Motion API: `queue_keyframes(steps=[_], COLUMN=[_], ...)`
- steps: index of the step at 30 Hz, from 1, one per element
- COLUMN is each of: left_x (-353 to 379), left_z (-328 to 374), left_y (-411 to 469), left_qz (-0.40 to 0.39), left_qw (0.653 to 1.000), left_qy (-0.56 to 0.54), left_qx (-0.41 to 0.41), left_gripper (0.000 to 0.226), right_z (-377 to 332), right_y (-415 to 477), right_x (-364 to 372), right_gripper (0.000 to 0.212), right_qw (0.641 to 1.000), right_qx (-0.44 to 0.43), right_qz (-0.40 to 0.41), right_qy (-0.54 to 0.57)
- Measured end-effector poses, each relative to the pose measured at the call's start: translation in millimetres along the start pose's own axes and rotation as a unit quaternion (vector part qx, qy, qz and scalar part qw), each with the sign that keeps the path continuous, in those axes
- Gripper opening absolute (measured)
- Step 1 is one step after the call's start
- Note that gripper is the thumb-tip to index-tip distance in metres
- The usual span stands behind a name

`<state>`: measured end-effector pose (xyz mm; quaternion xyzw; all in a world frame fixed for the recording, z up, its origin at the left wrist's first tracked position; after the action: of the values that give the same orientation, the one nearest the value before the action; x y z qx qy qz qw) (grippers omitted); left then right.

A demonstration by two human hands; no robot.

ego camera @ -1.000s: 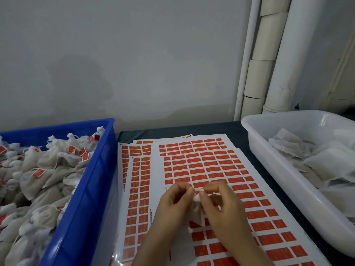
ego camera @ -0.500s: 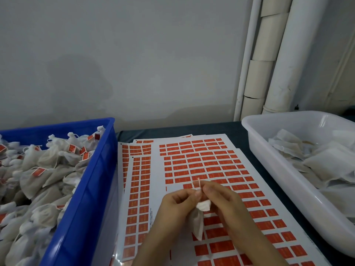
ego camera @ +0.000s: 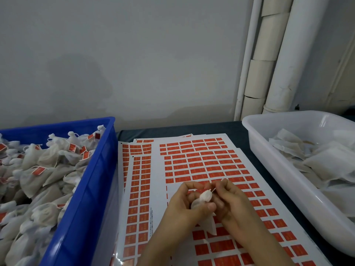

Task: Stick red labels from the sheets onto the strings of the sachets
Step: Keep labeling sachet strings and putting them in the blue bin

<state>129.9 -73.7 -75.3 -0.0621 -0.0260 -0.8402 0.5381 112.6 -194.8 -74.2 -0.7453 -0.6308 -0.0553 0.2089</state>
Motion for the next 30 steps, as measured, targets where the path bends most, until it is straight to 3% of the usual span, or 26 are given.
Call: queue_keyframes(steps=[8, 22, 30], left_x=[-1.9, 3.5, 5.6], left_z=[-4.9, -4.2, -0.8], left_y=[1.5, 0.3, -1.1], left_qz=[0.011, 0.017, 0.007], left_qw=[0.999, 0.992, 0.989], left_qy=[0.040, 0.121, 0.151], left_qx=[0.024, 0.017, 0.001], left_gripper=[0.035, 0.038, 0.006], right_z=[-3.8, -16.3, -18.8], right_y=[6.7, 9.0, 9.1], right_x=[-1.0, -20.3, -21.2], right_gripper=[0.025, 0.031, 0.025], right_qw=[0.999, 0.993, 0.991], right_qx=[-0.032, -0.082, -0.103], right_qz=[0.001, 0.083, 0.078], right_qy=[0.023, 0.017, 0.013])
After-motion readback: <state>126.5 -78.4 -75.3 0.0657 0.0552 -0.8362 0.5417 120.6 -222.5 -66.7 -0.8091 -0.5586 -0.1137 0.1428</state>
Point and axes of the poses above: each hand's wrist, its own y-axis towards the middle knuckle, its own x-axis out of the palm, z = x × y, the point moved 5 cm from there along y, towards the middle knuckle, and after that the axes turned 5 degrees about -y, right-handed, at the moved point
